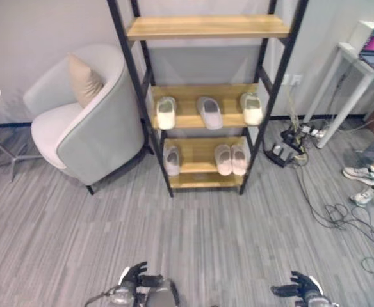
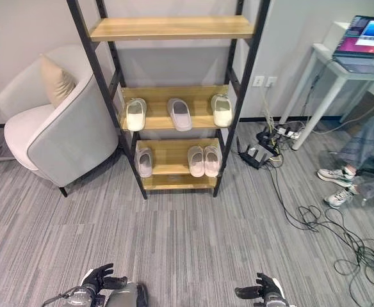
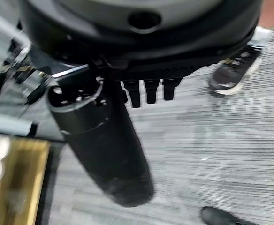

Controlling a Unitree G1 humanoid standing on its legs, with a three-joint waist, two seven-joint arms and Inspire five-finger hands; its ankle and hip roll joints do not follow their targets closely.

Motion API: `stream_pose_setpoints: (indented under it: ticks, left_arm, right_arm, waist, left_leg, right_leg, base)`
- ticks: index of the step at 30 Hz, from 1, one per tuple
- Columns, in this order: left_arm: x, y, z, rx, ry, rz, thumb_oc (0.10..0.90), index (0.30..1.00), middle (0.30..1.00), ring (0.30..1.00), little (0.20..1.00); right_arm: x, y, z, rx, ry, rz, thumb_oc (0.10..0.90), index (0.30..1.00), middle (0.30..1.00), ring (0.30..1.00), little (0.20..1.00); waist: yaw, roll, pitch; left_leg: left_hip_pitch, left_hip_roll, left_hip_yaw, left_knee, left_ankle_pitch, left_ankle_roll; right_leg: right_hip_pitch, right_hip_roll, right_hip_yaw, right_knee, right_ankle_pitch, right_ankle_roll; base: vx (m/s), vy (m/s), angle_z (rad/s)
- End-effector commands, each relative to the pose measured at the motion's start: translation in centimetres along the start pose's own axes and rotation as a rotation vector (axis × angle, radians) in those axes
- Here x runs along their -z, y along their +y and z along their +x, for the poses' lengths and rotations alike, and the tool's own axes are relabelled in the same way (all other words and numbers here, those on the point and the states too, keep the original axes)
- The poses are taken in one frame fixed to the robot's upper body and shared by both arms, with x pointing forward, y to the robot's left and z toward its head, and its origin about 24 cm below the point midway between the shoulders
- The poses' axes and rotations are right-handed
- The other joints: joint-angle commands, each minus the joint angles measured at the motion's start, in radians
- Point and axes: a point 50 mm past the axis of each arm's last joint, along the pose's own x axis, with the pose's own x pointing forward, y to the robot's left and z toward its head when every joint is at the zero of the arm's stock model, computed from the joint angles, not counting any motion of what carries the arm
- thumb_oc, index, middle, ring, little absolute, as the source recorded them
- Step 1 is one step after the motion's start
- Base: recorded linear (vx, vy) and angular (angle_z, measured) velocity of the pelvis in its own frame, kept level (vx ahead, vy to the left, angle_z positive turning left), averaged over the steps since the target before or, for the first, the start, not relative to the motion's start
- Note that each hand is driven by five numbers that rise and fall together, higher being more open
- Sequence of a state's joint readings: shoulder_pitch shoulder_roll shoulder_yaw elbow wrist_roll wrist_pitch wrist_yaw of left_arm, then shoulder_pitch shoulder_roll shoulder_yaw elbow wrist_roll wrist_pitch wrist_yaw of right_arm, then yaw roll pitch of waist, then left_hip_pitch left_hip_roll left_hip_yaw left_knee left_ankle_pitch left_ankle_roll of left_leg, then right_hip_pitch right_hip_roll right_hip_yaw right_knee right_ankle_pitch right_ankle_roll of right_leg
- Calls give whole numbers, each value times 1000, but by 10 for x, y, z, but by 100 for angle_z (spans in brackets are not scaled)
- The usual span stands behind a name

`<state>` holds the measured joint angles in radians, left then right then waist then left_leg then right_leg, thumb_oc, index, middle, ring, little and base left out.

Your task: Arrange the slippers neatly on the shoe rack.

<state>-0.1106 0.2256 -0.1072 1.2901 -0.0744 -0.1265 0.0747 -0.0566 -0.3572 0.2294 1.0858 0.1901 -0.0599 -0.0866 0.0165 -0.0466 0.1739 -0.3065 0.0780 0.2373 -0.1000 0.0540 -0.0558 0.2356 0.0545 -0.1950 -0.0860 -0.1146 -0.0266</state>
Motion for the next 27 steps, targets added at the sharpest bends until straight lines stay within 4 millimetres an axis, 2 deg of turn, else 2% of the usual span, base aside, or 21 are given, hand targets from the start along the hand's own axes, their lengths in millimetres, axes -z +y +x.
stream_pose_setpoints:
  ticks: [1, 4, 5, 6, 7, 8, 9, 10, 11, 12, 13, 14, 15, 17, 18, 19, 20, 21, 22, 26, 27]
  left_arm:
    - [50, 7, -12, -41, 177, 21, 800, 900, 900, 900, 900]
    - [72, 12, -20, -64, 250, -7, 800, 900, 900, 900, 900]
    - [74, 12, -20, -66, 260, -9, 800, 900, 900, 900, 900]
    - [75, 15, -21, -72, 274, 17, 800, 900, 900, 900, 900]
    - [75, 16, -21, -72, 274, 18, 800, 900, 900, 900, 900]
    - [76, 18, -21, -74, 278, 31, 800, 900, 900, 900, 900]
    - [72, 19, -19, -73, 265, 42, 800, 900, 900, 900, 900]
    - [72, 19, -19, -73, 265, 42, 800, 900, 900, 900, 900]
    - [66, 21, -17, -76, 243, 43, 800, 900, 900, 900, 900]
    - [58, 22, -14, -85, 217, 30, 800, 900, 900, 900, 900]
    - [38, 27, -8, -99, 158, 44, 800, 900, 900, 900, 900]
    - [26, 30, -5, -110, 118, 62, 800, 900, 900, 900, 900]
    - [19, 31, -3, -114, 95, 65, 800, 900, 900, 900, 900]
    - [8, 32, -1, -124, 54, 68, 800, 900, 900, 900, 900]
    - [-1, 30, 1, -115, 20, 82, 800, 900, 900, 900, 900]
    - [-4, 28, 1, -109, 8, 108, 800, 900, 900, 900, 900]
    - [-5, 28, 1, -109, 8, 108, 800, 900, 900, 900, 900]
    - [-6, 23, 2, -83, 0, 163, 800, 900, 900, 900, 900]
    - [-6, 23, 2, -83, 0, 163, 800, 900, 900, 900, 900]
    - [15, 17, -2, -64, 66, 158, 800, 900, 900, 900, 900]
    - [34, 13, -7, -49, 130, 145, 800, 900, 900, 900, 900]
  right_arm:
    - [-17, -18, -3, 51, -132, -30, 800, 900, 900, 900, 900]
    - [-17, -6, -7, 1, -161, -55, 800, 900, 900, 900, 900]
    - [-14, -3, -8, -14, -155, -77, 800, 900, 900, 900, 900]
    - [-8, 7, -9, -46, -134, -94, 800, 900, 900, 900, 900]
    - [-8, 7, -9, -46, -134, -94, 800, 900, 900, 900, 900]
    - [-5, 10, -10, -58, -128, -92, 800, 900, 900, 900, 900]
    - [-3, 14, -12, -71, -131, -80, 800, 900, 900, 900, 900]
    - [-3, 14, -12, -70, -131, -81, 800, 900, 900, 900, 900]
    - [-4, 16, -12, -76, -133, -81, 800, 900, 900, 900, 900]
    - [-9, 16, -11, -71, -145, -82, 800, 900, 900, 900, 900]
    - [-20, 19, -10, -75, -182, -81, 800, 900, 900, 900, 900]
    - [-29, 24, -11, -88, -220, -81, 800, 900, 900, 900, 900]
    - [-34, 25, -11, -94, -240, -91, 800, 900, 900, 900, 900]
    - [-47, 31, -13, -109, -296, -110, 800, 900, 900, 900, 900]
    - [-50, 33, -14, -123, -313, -115, 800, 900, 900, 900, 900]
    - [-47, 34, -15, -124, -309, -111, 800, 900, 900, 900, 900]
    - [-47, 34, -15, -124, -309, -111, 800, 900, 900, 900, 900]
    - [-42, 35, -16, -128, -297, -106, 800, 900, 900, 900, 900]
    - [-42, 35, -16, -128, -297, -106, 800, 900, 900, 900, 900]
    - [-26, 39, -16, -151, -240, -131, 800, 900, 900, 900, 900]
    - [-21, 43, -16, -169, -217, -135, 800, 900, 900, 900, 900]
  waist:
    - [51, 6, 5]
    - [64, 4, -31]
    - [68, -1, -43]
    - [75, -27, -61]
    - [75, -28, -61]
    - [76, -46, -70]
    - [76, -67, -83]
    - [77, -65, -85]
    - [74, -72, -84]
    - [64, -72, -69]
    - [44, -57, -42]
    - [31, -45, -20]
    - [22, -37, -8]
    - [6, -26, 10]
    - [-7, -21, 17]
    - [-18, -25, 25]
    - [-18, -23, 23]
    - [-36, -33, 21]
    - [-37, -33, 22]
    - [-30, -30, -11]
    - [-21, -26, -26]
  left_leg:
    - [28, 17, -43, 97, 36, 8]
    - [53, 25, -7, 90, 64, 20]
    - [50, 24, -6, 113, 80, 23]
    - [40, 17, -5, 164, 70, 30]
    - [39, 17, -4, 165, 69, 30]
    - [43, 3, -2, 190, 51, 39]
    - [55, -22, 2, 217, 5, 66]
    - [52, -19, 2, 217, 6, 65]
    - [69, -34, 6, 224, -18, 81]
    - [95, -48, 9, 229, -44, 101]
    - [135, -56, -8, 232, -73, 124]
    - [170, -59, -29, 224, -88, 133]
    - [194, -61, -44, 221, -101, 138]
    - [228, -69, -76, 223, -121, 138]
    - [237, -68, -101, 237, -137, 128]
    - [245, -73, -113, 246, -146, 119]
    - [243, -71, -114, 245, -144, 118]
    - [243, -81, -130, 256, -155, 106]
    - [244, -80, -131, 257, -156, 106]
    - [250, -81, -139, 248, -153, 95]
    - [261, -79, -146, 236, -151, 88]
  right_leg:
    - [-38, -38, 64, 181, -123, 52]
    - [-3, -33, 83, 184, -149, 66]
    - [4, -37, 85, 189, -154, 69]
    - [13, -63, 83, 216, -146, 89]
    - [12, -64, 83, 217, -146, 89]
    - [7, -85, 81, 256, -125, 110]
    - [-27, -124, 73, 365, -49, 159]
    - [-30, -122, 74, 364, -46, 158]
    - [-57, -141, 72, 436, 22, 190]
    - [-105, -176, 69, 549, 132, 223]
    - [-170, -199, 67, 688, 204, 217]
    - [-235, -199, 72, 768, 199, 196]
    - [-272, -203, 72, 773, 166, 180]
    - [-326, -203, 65, 700, 97, 153]
    - [-343, -194, 73, 582, 38, 143]
    - [-341, -190, 95, 509, 26, 147]
    - [-342, -188, 94, 505, 30, 146]
    - [-328, -183, 147, 373, 37, 157]
    - [-325, -183, 145, 370, 38, 157]
    - [-270, -169, 135, 290, 20, 153]
    - [-246, -161, 129, 256, 14, 148]
  base:
    - [414, 99, -40]
    - [429, 175, -82]
    - [538, 268, -55]
    - [386, 205, -21]
    - [413, 242, 10]
    - [371, 273, 28]
    - [366, 273, 26]
    - [295, 250, 18]
    - [159, 204, 26]
    - [302, 339, 27]
    - [304, 325, 21]
    - [270, 229, 8]
    - [197, 119, 34]
    - [224, 35, 81]
    - [269, -61, 62]
    - [195, -70, 47]
    - [163, -118, 61]
    - [96, -74, 78]
    - [135, -130, 98]
    - [74, -95, 53]
    - [74, -145, 44]
